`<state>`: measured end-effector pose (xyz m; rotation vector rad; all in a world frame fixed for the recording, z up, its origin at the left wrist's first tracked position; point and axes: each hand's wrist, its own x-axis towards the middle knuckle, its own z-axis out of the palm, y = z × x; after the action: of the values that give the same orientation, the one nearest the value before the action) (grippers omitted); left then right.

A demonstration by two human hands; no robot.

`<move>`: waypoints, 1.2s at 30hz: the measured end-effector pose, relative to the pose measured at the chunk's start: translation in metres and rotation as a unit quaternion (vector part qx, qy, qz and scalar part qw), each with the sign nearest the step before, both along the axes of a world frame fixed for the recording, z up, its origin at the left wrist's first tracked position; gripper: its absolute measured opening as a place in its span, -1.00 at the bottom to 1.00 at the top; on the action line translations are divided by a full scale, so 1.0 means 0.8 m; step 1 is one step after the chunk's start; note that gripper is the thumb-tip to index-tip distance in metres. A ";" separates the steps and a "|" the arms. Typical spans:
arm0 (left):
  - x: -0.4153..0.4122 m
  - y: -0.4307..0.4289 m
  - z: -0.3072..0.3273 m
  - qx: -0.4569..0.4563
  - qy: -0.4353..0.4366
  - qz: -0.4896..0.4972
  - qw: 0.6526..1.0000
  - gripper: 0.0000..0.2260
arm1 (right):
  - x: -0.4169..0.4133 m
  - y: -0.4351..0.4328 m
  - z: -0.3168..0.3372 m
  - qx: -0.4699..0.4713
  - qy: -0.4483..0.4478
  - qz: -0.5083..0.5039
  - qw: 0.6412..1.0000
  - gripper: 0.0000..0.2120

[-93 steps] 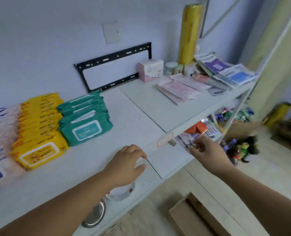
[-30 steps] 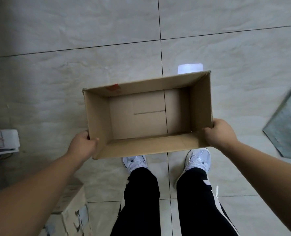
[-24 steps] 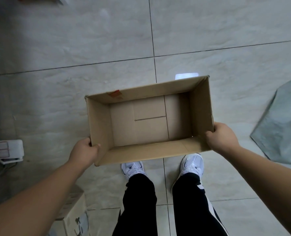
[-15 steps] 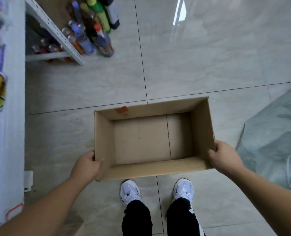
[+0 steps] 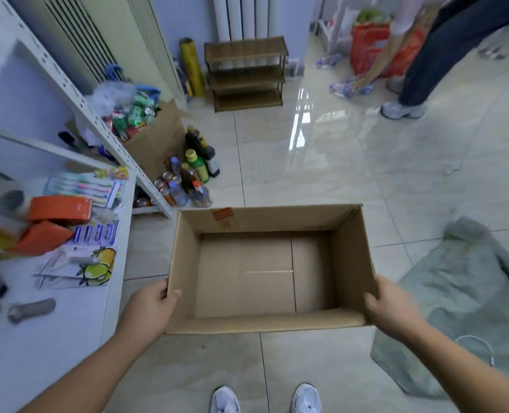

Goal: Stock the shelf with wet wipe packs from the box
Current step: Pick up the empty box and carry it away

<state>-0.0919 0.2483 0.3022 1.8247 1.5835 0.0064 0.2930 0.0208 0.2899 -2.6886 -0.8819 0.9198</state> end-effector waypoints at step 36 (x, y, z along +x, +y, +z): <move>0.073 0.207 0.317 0.122 -0.046 0.021 0.991 -0.67 | 0.126 0.239 0.342 0.126 -0.040 0.093 0.987 -0.85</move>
<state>-0.0337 0.4137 0.5554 1.9434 1.6129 0.3124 0.3941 0.2118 0.5636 -2.4720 -1.1972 0.6829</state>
